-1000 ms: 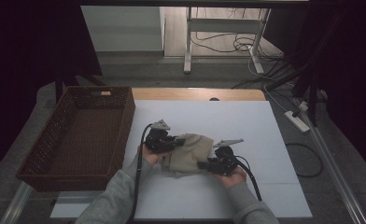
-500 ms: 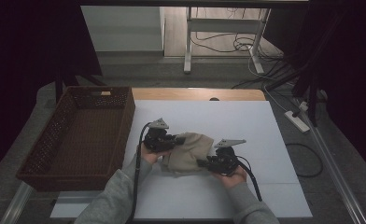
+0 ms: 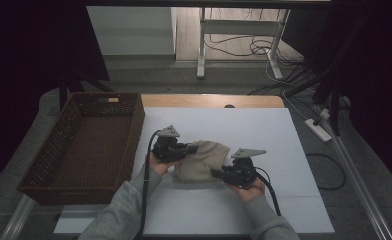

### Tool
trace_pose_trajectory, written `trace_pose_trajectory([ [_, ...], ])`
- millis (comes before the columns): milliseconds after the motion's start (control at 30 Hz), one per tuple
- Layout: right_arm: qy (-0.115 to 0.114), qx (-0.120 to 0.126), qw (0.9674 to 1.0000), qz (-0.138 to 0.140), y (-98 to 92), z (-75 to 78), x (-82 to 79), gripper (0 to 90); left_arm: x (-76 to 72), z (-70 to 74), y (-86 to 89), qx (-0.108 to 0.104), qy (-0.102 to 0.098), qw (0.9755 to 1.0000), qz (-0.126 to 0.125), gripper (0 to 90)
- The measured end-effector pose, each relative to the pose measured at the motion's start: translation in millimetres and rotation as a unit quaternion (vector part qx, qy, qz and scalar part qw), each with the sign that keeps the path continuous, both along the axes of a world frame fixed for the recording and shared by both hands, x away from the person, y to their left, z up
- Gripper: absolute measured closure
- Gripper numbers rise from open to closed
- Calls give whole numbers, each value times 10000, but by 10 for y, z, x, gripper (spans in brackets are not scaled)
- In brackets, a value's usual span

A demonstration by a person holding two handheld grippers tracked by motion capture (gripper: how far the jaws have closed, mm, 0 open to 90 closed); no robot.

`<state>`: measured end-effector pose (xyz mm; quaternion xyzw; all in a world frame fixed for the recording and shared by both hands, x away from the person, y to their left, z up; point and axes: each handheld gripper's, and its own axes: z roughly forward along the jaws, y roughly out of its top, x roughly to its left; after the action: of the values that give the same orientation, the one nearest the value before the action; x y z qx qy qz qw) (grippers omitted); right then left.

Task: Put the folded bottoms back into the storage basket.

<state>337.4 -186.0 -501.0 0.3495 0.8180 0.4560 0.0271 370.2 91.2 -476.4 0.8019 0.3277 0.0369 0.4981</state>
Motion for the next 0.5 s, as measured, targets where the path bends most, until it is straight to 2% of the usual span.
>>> trace_pose_trajectory([
  [500,-232,88,9997,30,-2,85,-35,698,-47,106,21,-71,-148,9999,-26,797],
])
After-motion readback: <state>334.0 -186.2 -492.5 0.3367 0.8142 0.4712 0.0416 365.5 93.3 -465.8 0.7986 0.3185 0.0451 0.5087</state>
